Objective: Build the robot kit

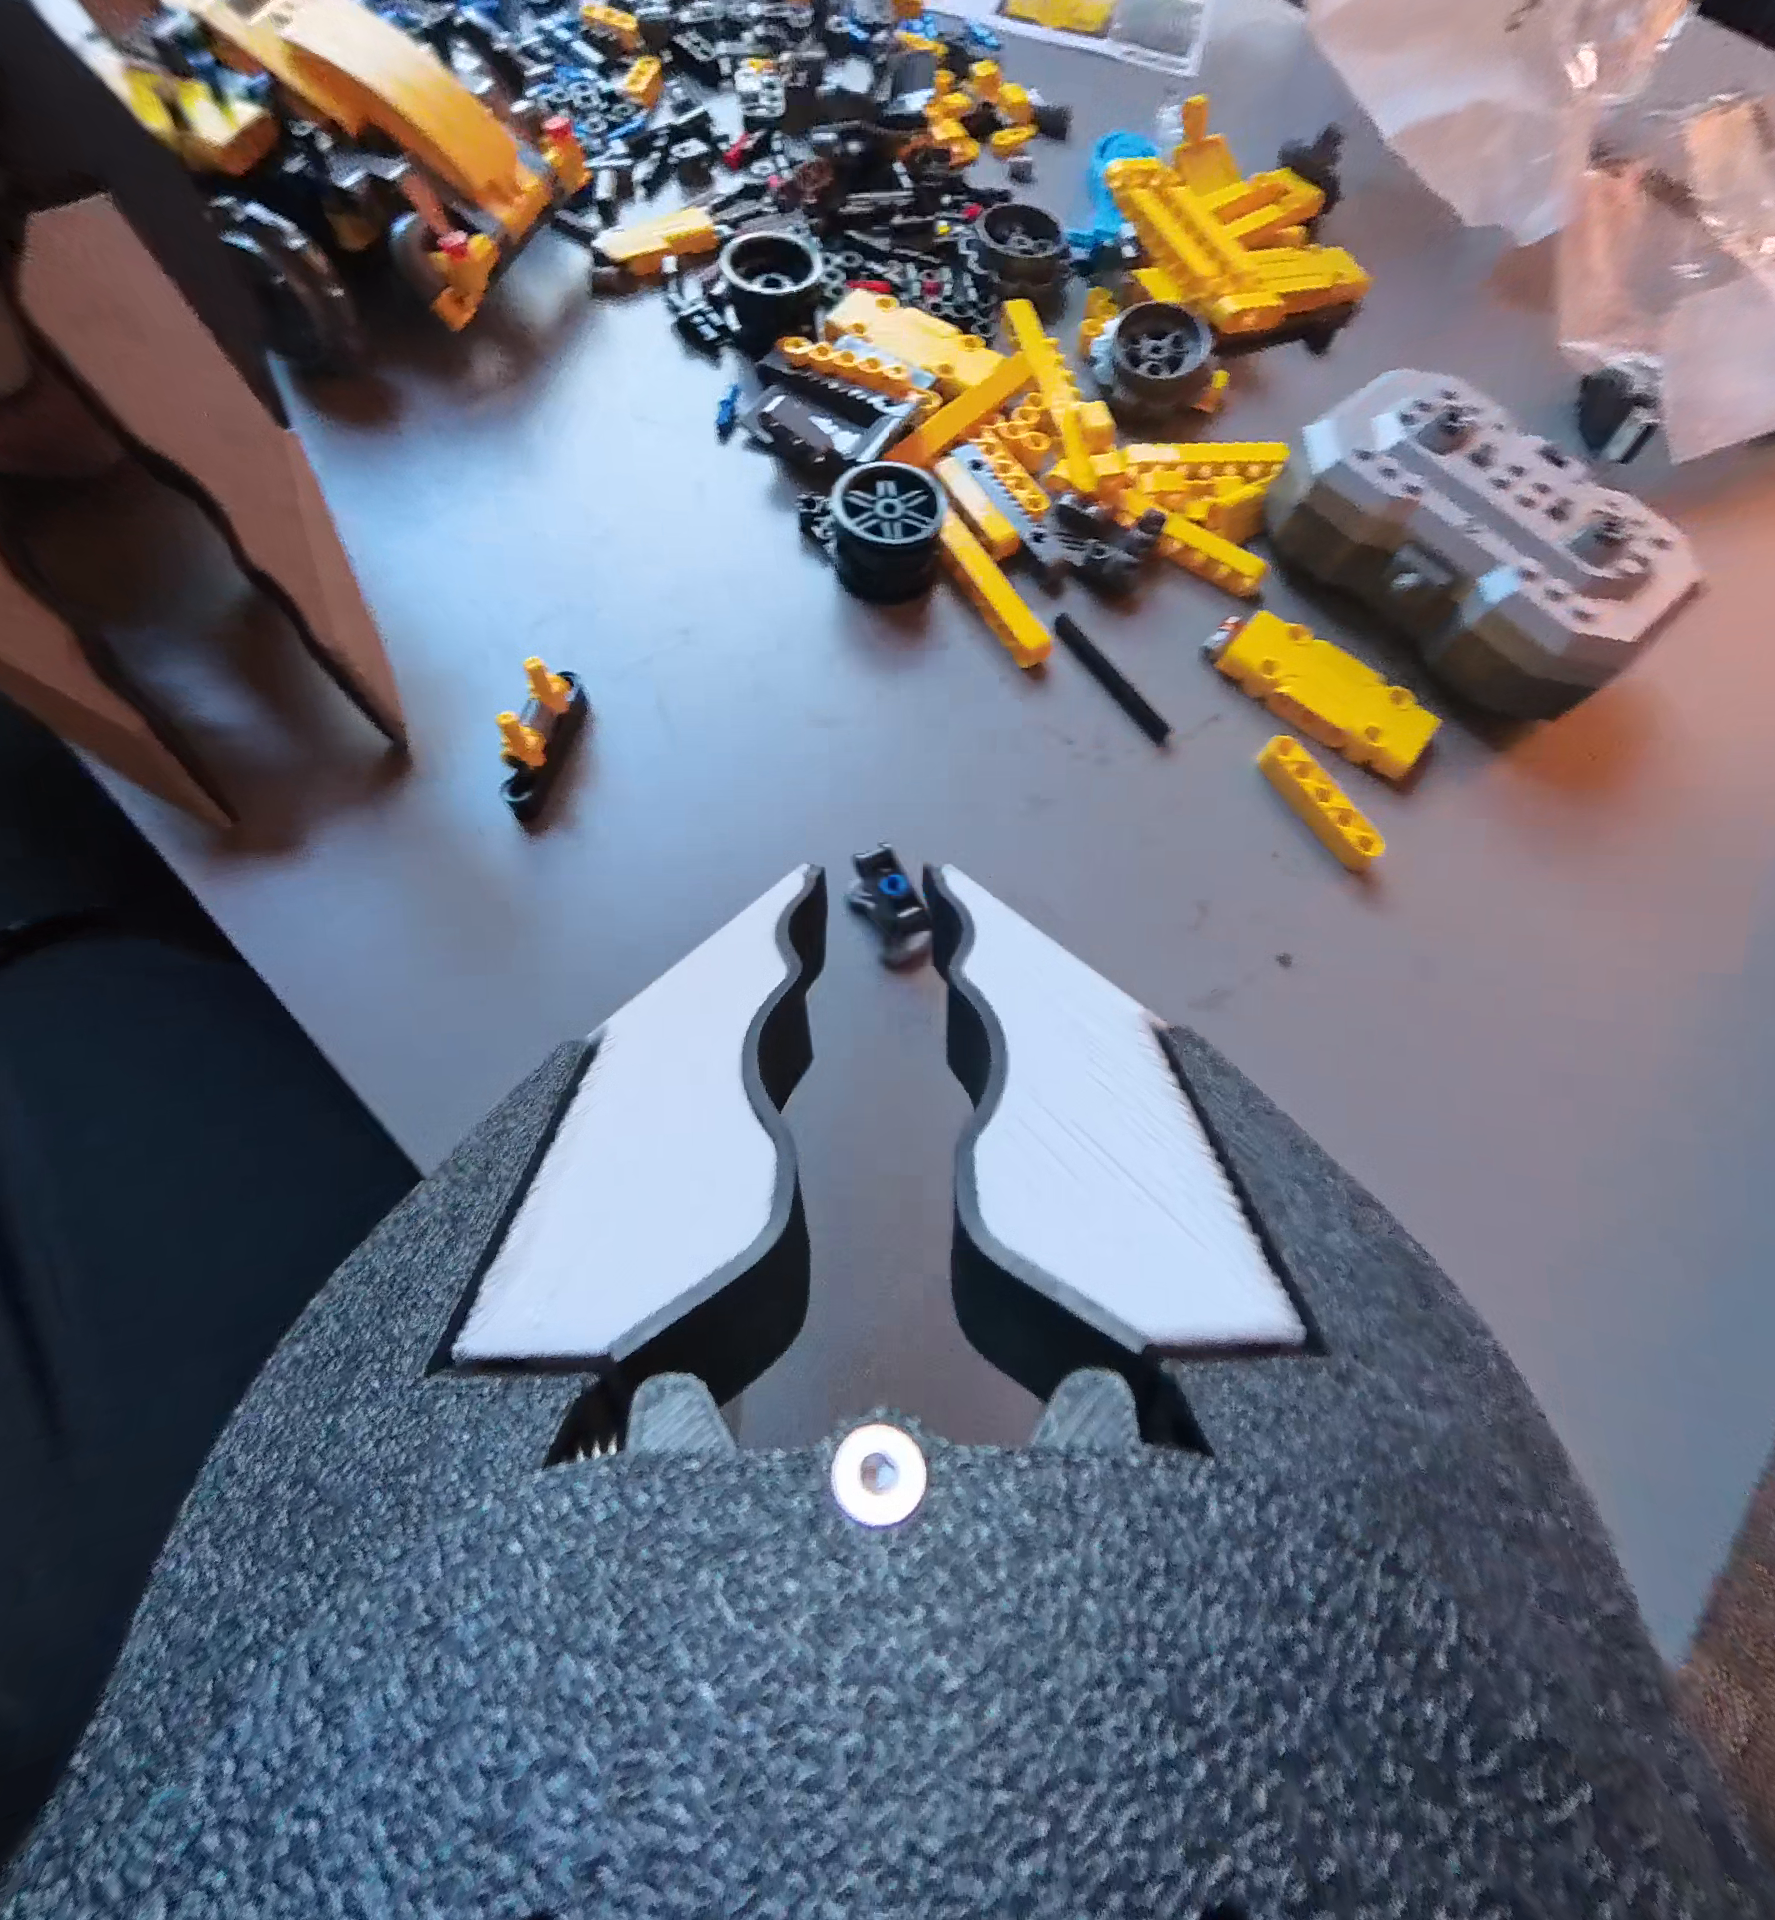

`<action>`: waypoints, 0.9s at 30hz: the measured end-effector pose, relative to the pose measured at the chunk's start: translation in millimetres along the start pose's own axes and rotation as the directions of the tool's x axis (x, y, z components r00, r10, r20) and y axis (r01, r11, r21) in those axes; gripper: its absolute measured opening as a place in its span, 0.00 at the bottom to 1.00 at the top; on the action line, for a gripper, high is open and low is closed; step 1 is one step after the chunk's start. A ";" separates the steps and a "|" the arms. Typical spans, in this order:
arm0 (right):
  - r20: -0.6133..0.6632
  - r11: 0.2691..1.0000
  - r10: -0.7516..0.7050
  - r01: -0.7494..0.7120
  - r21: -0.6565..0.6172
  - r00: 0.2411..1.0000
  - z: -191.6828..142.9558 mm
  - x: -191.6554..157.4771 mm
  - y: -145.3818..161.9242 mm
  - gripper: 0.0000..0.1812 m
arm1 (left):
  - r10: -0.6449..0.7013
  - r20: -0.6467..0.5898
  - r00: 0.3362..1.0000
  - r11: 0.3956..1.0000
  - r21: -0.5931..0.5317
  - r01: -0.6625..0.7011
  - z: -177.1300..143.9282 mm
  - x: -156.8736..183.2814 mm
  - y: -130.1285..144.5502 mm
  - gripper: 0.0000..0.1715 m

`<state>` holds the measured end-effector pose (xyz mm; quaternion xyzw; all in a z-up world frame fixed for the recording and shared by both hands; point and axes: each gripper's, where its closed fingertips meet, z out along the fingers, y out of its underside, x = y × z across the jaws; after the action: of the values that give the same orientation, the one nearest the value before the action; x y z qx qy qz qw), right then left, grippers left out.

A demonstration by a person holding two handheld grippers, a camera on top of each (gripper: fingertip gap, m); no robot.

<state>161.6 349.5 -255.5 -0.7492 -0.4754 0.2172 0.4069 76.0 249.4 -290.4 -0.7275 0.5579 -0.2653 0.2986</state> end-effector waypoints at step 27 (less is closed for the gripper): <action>-0.069 0.894 -0.448 0.445 -0.054 0.892 24.7 -33.5 -21.9 0.04 | -0.076 0.047 0.996 0.997 0.016 0.076 -1.2 -13.2 -1.1 0.10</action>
<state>117.0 334.4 -253.9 -0.6354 -0.6220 0.0796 0.4507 72.7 262.2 -289.5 -0.7522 0.5207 -0.2631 0.3065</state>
